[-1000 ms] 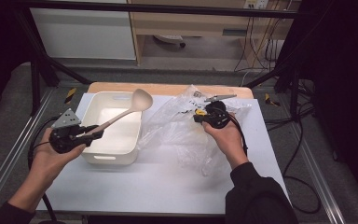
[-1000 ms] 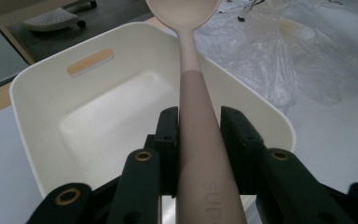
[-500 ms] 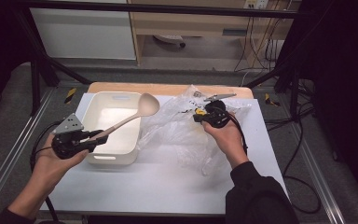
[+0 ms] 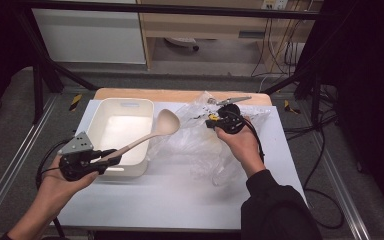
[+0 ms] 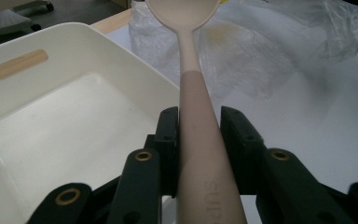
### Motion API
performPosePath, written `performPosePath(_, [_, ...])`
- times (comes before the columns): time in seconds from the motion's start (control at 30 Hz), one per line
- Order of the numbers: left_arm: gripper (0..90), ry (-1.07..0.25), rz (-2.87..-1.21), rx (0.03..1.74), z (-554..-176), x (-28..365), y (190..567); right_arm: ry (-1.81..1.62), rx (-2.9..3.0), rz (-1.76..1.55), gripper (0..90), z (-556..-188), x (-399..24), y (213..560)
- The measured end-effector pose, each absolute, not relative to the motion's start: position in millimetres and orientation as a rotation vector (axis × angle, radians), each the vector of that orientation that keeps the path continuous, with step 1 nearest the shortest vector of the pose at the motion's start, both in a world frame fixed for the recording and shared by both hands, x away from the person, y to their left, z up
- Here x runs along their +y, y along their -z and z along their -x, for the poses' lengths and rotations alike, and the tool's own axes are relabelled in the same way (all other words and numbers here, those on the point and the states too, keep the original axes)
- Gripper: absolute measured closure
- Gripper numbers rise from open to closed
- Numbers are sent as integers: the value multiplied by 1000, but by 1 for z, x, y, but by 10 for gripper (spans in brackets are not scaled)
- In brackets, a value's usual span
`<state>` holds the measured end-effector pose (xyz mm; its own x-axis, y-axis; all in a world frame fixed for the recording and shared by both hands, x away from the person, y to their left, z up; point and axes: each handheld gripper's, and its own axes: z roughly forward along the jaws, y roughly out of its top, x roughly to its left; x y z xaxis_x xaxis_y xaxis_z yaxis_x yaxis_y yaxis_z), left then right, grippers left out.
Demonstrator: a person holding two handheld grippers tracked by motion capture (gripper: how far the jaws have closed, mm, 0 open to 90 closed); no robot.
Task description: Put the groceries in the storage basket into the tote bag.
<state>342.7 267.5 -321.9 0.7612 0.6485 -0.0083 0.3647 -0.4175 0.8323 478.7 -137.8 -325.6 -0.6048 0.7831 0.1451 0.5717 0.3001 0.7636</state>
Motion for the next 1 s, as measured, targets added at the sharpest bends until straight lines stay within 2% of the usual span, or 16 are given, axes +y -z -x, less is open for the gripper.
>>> performPosePath(0.47, [686,-324,-2097,684,-322,238,333,-1190,2318,-1239,900,-482,-136,325])
performPosePath(1.0, [686,-303,-2143,691,-333,193,358,-1199,2311,-1227,900,-478,-138,320])
